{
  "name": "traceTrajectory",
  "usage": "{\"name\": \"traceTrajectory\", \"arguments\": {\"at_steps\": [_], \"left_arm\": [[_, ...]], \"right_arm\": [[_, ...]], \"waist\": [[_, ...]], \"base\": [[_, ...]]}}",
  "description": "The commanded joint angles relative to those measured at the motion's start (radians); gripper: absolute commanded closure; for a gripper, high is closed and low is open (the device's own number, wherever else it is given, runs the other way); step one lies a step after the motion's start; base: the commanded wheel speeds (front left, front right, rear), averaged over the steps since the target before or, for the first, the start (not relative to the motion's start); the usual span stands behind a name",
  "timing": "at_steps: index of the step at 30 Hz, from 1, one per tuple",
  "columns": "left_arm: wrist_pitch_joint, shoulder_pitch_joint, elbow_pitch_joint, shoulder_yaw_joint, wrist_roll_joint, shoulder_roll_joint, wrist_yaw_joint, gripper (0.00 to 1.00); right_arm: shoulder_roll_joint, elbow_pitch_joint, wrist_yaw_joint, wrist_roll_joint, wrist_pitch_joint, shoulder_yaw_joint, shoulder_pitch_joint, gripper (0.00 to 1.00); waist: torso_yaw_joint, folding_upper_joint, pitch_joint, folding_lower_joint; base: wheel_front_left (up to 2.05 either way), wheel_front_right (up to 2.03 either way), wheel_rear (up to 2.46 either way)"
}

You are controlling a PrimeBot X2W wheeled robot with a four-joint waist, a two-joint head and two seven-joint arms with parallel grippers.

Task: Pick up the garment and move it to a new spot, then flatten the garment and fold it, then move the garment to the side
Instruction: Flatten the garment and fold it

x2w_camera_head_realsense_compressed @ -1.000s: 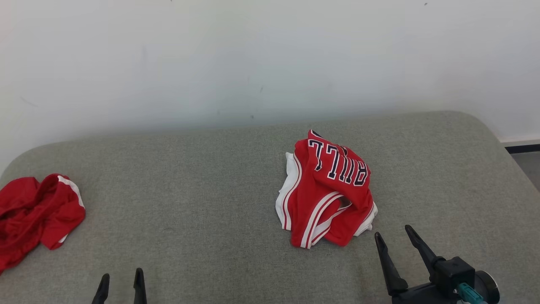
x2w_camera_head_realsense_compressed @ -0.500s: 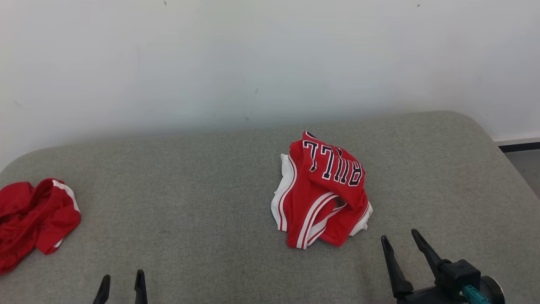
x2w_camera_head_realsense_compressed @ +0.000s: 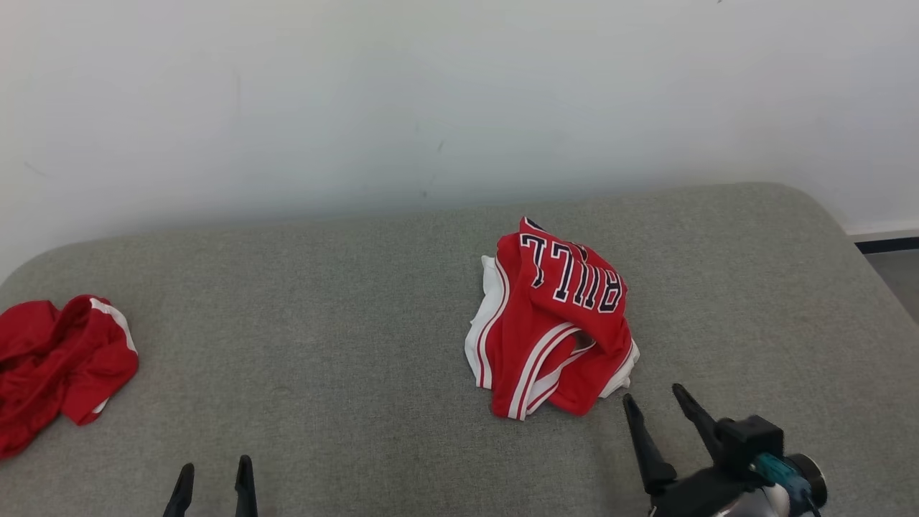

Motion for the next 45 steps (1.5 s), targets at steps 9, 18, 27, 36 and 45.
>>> {"name": "traceTrajectory", "arguments": {"at_steps": [9,18,27,36,45], "left_arm": [[-0.002,-0.02,-0.017,-0.027,0.02,-0.013,-0.003,0.0],[-0.002,-0.052,0.0,-0.056,0.024,-0.017,-0.007,0.0],[-0.002,-0.063,0.009,-0.073,0.026,-0.019,-0.004,0.0],[-0.002,-0.058,0.019,-0.075,0.015,-0.013,-0.001,0.0],[-0.002,-0.032,0.013,-0.07,0.005,-0.012,0.011,0.0]], "right_arm": [[0.037,0.164,-0.002,0.104,0.161,0.106,-0.201,0.0],[0.067,0.39,-0.002,0.183,0.186,0.181,-0.354,0.0],[0.076,0.569,-0.002,0.259,0.188,0.244,-0.441,0.0],[0.076,0.533,-0.002,0.374,0.085,0.399,-0.482,1.0],[0.076,0.432,-0.002,0.45,-0.003,0.516,-0.62,1.0]], "waist": [[0.048,0.0,0.054,0.0],[0.118,0.0,0.087,0.0],[0.155,0.0,0.099,0.0],[0.161,0.0,0.093,0.0],[0.121,0.0,0.053,0.0]], "base": [[0.0,0.0,0.0],[0.0,0.0,0.0],[0.0,0.0,0.0],[0.0,0.0,0.0],[0.0,0.0,0.0]]}}
